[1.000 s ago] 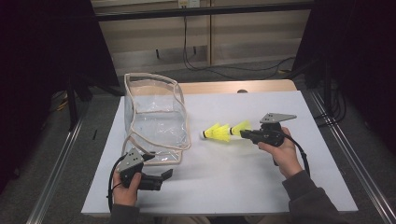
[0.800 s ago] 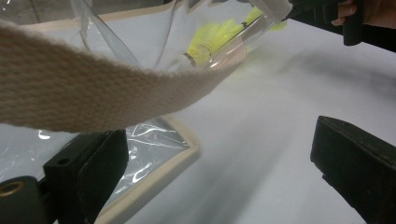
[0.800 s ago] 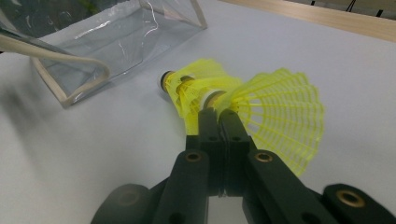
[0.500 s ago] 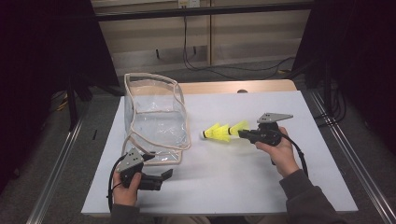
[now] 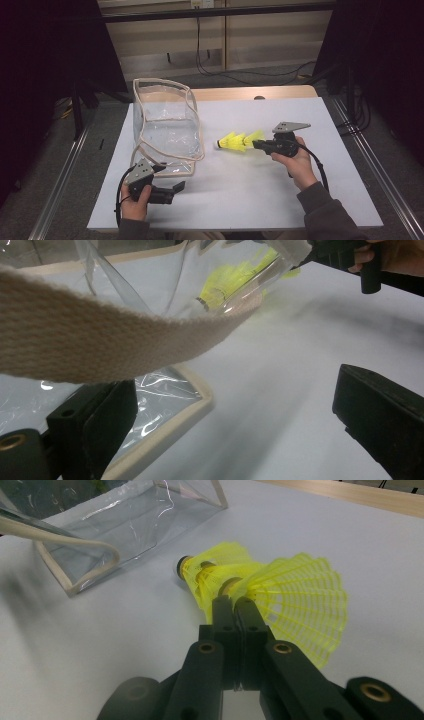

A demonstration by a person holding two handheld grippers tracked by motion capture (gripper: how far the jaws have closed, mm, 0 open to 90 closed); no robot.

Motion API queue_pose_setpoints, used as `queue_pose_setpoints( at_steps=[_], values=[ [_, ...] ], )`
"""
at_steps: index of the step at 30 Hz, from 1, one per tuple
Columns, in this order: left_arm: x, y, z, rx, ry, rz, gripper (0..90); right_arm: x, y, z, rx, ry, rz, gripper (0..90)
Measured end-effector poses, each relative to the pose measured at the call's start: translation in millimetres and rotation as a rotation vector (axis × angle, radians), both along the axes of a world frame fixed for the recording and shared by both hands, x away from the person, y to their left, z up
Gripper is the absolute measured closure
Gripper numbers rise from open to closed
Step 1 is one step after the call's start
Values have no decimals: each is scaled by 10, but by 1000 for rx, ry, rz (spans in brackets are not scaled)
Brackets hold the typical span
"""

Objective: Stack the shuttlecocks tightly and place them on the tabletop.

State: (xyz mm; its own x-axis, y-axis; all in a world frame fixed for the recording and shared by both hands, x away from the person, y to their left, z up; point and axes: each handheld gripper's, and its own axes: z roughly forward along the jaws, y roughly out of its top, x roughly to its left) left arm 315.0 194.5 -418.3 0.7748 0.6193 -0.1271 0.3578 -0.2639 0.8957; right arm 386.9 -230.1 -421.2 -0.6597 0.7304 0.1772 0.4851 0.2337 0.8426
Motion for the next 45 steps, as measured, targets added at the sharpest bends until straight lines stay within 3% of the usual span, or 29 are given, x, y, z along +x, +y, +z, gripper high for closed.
queue_pose_setpoints(
  at_steps=[17, 26, 45],
  values=[
    [1, 0, -2, -2, -1, 0, 41, 41, 63, -86, 1, 21, -3, 890],
    [0, 0, -1, -3, -1, 1, 41, 55, 84, -101, 30, 32, -1, 889],
    [-1, -5, -4, -3, 2, -3, 39, 46, 153, -151, -1, 45, 18, 882]
  ],
)
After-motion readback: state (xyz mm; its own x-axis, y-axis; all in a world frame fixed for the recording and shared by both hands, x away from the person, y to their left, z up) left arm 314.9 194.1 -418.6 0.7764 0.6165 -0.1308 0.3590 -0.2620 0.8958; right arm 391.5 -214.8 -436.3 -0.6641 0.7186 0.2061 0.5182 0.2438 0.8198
